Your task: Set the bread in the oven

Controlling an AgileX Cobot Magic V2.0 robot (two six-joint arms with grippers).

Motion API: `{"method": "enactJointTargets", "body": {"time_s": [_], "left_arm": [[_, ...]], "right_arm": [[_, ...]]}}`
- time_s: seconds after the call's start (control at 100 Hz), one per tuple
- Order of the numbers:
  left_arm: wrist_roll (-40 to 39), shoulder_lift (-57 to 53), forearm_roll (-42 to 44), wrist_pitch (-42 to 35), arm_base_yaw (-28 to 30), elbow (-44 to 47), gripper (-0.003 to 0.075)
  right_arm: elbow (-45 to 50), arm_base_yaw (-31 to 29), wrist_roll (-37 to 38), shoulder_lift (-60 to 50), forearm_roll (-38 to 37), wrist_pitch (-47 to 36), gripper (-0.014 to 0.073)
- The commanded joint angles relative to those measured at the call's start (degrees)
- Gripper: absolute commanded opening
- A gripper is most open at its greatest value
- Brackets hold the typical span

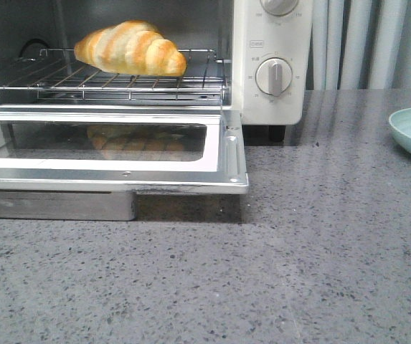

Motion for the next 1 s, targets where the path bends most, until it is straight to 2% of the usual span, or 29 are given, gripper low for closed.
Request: {"method": "enactJointTargets", "body": {"time_s": [0.0,0.75,0.92,0.99], "left_arm": [[-0.71,-1.61,1.5,-2.66,-1.53,1.34,-0.0021],[-0.04,-1.61,0.97,-2.25,-2.74,1.34,-0.0021],[-0.04,-1.61,-7.66,-2.25,-2.74,1.34,-0.0021],[-0.04,-1.61,-8.02,-2.25,-2.74,1.34,-0.0021]], "right_arm": [[0.64,-0.35,-0.46,-1.22,0.0,-1.62,-0.0019],[0.64,-0.35,-0.46,-1.22,0.0,-1.62,-0.0019],[0.64,-0.35,-0.46,-1.22,0.0,-1.62,-0.0019],[0.64,-0.35,-0.46,-1.22,0.0,-1.62,-0.0019]]}}
